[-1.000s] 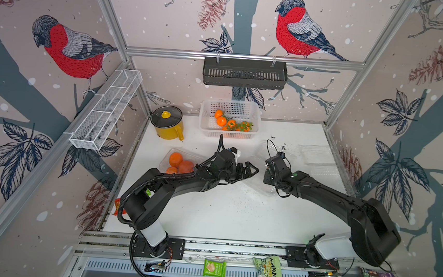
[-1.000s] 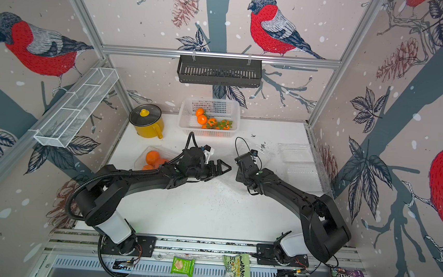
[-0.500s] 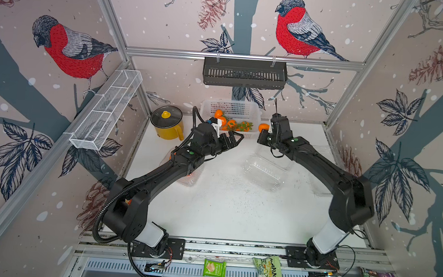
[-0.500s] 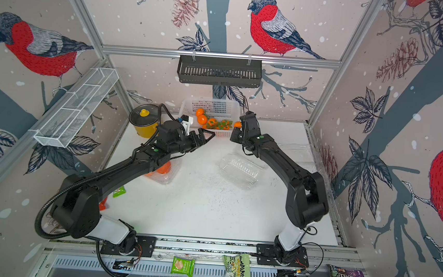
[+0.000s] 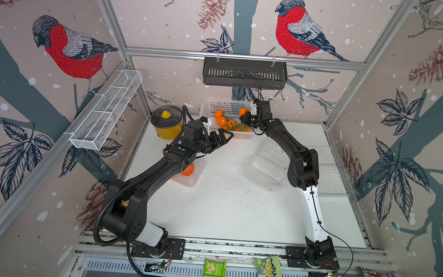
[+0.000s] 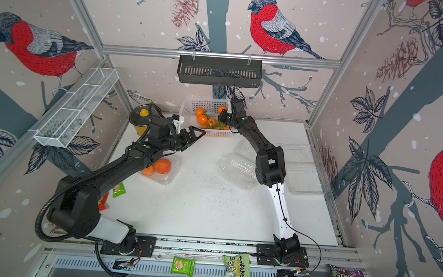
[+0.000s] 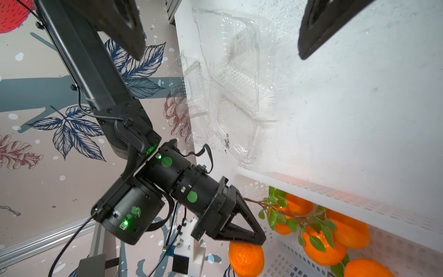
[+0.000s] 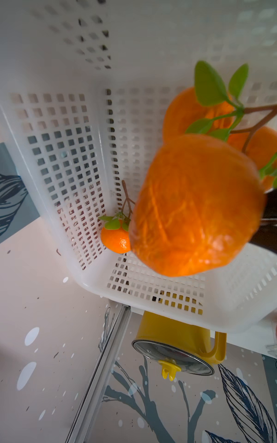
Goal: Take oranges out of containers
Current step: Place the orange in the basket.
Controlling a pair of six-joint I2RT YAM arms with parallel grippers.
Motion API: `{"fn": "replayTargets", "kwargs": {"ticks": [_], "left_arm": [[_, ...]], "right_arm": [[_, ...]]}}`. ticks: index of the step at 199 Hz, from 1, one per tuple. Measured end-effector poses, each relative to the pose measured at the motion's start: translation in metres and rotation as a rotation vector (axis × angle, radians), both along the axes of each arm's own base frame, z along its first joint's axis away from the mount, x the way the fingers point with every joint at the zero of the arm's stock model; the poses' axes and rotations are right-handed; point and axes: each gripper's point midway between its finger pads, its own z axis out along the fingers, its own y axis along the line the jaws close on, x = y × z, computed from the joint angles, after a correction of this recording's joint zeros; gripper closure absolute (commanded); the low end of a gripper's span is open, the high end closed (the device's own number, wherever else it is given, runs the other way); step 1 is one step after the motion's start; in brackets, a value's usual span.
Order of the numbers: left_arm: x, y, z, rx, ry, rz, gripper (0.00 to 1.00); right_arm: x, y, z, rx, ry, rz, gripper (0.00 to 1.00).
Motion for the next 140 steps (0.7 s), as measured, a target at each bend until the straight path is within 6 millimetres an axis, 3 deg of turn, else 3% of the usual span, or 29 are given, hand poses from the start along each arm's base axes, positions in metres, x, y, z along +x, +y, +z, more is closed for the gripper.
{"fn": "replayTargets", "kwargs": {"ticks": [21, 43, 65, 86, 117, 140], "left_arm": [[0.0, -0.001, -0.007, 0.003, 0.018, -0.007, 0.02], [0.0, -0.002, -0.014, 0.005, 0.036, -0.014, 0.02], [-0.001, -0.004, -0.02, 0.004, 0.052, -0.023, 0.02], [-0.001, -0.004, -0.023, 0.003, 0.063, -0.022, 0.02], [-0.006, -0.002, -0.021, 0.009, 0.057, -0.026, 0.02], [-0.012, -0.001, -0.009, 0.019, 0.017, -0.038, 0.02]], "right_arm": [[0.005, -0.003, -0.007, 0.027, 0.02, 0.001, 0.73], [0.008, -0.007, -0.003, 0.042, 0.019, 0.004, 0.69], [0.011, -0.009, 0.02, 0.061, -0.014, 0.006, 0.58], [0.004, -0.013, 0.049, 0.068, -0.04, 0.017, 0.4], [-0.034, -0.031, 0.1, 0.041, -0.08, 0.02, 0.01], [-0.076, -0.054, 0.113, -0.003, -0.085, 0.002, 0.0]]}}
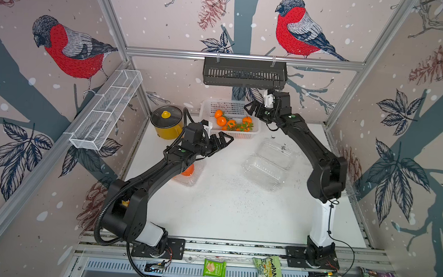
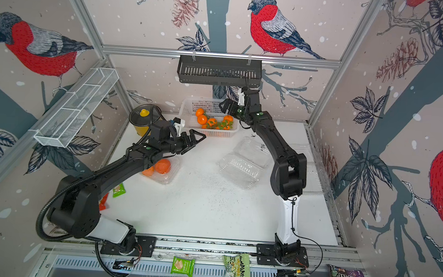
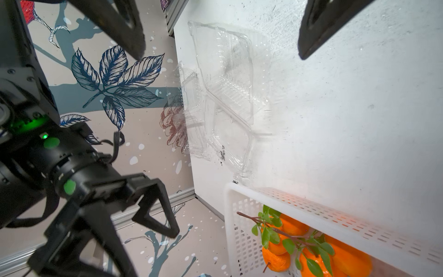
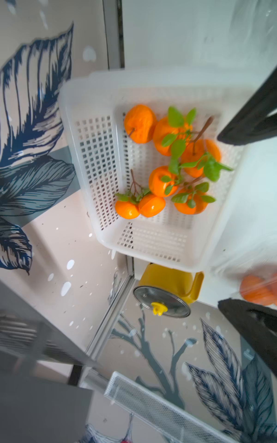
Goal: Take oranges out of containers
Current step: Place the orange in the basket, then move the packing box to the center of the board.
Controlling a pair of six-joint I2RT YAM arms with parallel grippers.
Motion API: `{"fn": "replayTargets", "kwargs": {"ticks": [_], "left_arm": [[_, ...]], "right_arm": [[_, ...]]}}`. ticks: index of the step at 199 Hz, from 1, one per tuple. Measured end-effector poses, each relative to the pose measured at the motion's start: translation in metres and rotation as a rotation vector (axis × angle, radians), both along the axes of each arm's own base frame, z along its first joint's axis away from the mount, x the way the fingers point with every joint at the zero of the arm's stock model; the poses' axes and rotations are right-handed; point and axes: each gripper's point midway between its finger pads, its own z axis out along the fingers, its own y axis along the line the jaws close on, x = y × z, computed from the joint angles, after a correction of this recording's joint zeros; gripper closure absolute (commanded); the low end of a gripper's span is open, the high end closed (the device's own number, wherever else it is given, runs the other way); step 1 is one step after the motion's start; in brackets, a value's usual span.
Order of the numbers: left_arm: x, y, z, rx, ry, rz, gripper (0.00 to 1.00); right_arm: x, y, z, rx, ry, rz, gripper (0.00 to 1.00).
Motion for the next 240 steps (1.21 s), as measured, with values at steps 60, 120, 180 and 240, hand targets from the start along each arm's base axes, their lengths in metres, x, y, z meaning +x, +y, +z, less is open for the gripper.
{"fn": "replayTargets", "kwargs": {"ticks": [60, 120, 180, 240], "left_arm": [[-0.022, 0.013, 0.001, 0.126, -0.025, -0.013, 0.02], [-0.049, -0.047, -0.058, 0.184, 0.078, -0.171, 0.02], [-0.052, -0.078, -0.103, 0.17, 0.183, -0.211, 0.02], [-0.049, -0.113, -0.11, 0.139, 0.196, -0.26, 0.02]], "right_arm": [[-0.124, -0.075, -0.069, -0.231, 0.144, -0.112, 0.0], [-0.223, -0.156, -0.145, -0.398, 0.29, -0.256, 0.02], [-0.261, -0.153, -0.206, -0.361, 0.448, -0.227, 0.36], [-0.21, -0.165, -0.217, -0.349, 0.464, -0.31, 0.59]]}}
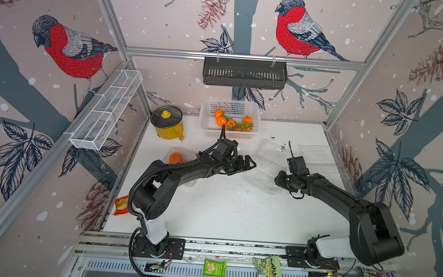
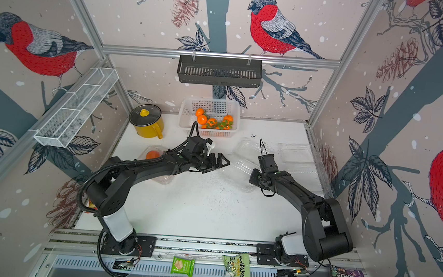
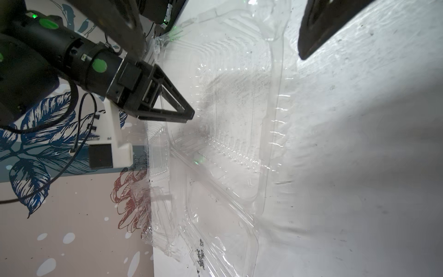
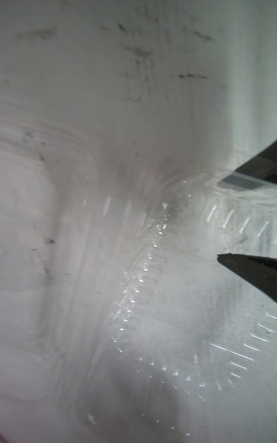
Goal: Take oranges out of containers
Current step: Move the packing box to the center of the board.
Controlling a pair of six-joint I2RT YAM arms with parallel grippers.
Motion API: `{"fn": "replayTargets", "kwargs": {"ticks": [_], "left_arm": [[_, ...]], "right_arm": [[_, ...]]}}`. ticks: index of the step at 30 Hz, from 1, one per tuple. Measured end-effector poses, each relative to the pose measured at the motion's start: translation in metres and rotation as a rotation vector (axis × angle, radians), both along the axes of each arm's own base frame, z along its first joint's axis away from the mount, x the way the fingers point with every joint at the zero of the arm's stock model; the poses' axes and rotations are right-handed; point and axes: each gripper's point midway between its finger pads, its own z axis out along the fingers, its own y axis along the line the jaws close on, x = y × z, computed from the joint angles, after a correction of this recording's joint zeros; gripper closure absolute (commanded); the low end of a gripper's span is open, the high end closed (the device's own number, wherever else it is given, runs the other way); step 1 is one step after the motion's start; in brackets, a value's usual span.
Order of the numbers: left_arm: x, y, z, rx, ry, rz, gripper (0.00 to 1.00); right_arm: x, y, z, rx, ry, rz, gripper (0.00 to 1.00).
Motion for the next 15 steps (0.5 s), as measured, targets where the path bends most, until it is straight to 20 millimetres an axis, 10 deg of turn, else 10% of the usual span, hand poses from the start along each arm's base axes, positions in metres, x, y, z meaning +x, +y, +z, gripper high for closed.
{"fn": "replayTargets", "kwargs": {"ticks": [9, 15], "left_arm": [[0.021, -0.023, 0.004, -0.019, -0.012, -0.009, 0.02], [0.037, -0.036, 0.021, -0.036, -0.038, -0.01, 0.02]], "right_arm": [[0.08, -0.028, 0.026, -0.033, -0.104, -0.078, 0.65], [0.116, -0.029, 0.074, -0.074, -0.217, -0.072, 0.49]]}}
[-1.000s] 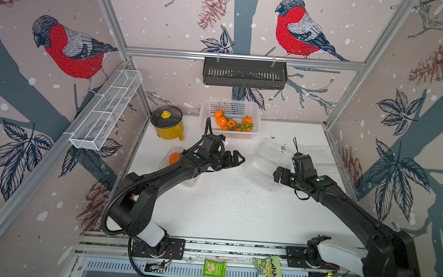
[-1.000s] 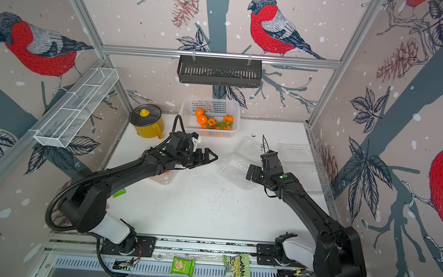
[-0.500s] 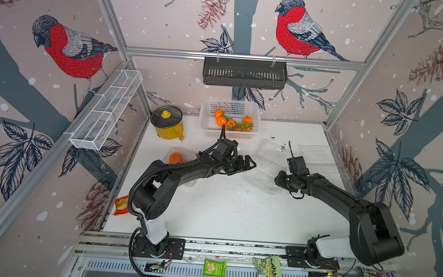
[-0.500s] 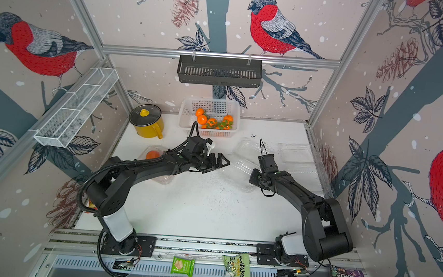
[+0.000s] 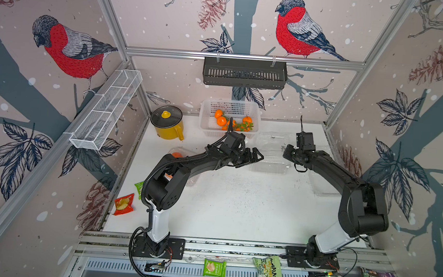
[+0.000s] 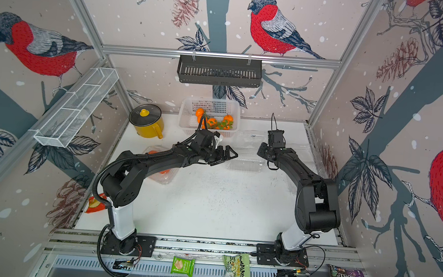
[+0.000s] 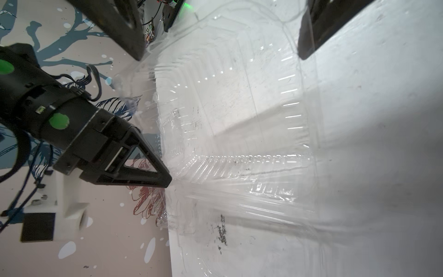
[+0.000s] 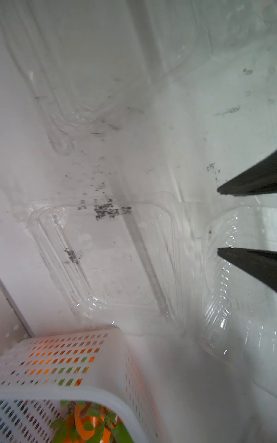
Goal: Take oranges out of containers
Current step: Move the packing box to the center of the board, then adjust the packing box at the center of the board.
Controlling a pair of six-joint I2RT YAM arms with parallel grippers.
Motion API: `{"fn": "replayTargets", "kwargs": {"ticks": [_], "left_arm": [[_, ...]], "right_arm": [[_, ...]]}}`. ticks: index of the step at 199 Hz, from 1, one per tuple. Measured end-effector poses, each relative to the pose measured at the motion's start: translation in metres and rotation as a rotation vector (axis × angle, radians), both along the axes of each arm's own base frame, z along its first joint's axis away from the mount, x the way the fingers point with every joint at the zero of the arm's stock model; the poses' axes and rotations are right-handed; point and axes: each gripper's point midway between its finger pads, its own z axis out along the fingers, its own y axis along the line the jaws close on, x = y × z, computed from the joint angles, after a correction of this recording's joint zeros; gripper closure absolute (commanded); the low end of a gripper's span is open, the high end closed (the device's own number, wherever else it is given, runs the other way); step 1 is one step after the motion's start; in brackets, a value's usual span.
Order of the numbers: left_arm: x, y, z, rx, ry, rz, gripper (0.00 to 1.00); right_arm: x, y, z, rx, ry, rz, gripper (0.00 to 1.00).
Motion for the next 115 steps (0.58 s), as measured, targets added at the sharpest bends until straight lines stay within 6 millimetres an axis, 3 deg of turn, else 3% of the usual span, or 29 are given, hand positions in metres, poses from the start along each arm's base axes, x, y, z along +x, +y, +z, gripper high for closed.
{"fn": "replayTargets", "kwargs": {"ticks": [25, 56, 72, 89, 105, 115], "left_arm": [[0.019, 0.011, 0.032, 0.038, -0.077, 0.02, 0.02], [0.041, 0.073, 0.063, 0.163, -0.152, 0.143, 0.02], [0.038, 0.105, 0.08, 0.238, -0.193, 0.186, 0.02], [0.037, 0.154, 0.1, 0.347, -0.247, 0.286, 0.02], [0.041, 0.224, 0.112, 0.46, -0.293, 0.449, 0.03], [0.037, 0.271, 0.106, 0.531, -0.287, 0.545, 0.02]], "right_arm": [[0.009, 0.01, 0.032, -0.038, -0.061, 0.026, 0.34], [-0.003, 0.031, 0.07, -0.078, -0.142, 0.074, 0.01], [-0.013, 0.052, 0.088, -0.082, -0.187, 0.118, 0.0], [-0.03, 0.09, 0.098, -0.053, -0.241, 0.204, 0.0], [-0.05, 0.145, 0.092, 0.022, -0.256, 0.329, 0.0], [-0.061, 0.185, 0.081, 0.064, -0.245, 0.415, 0.0]]}}
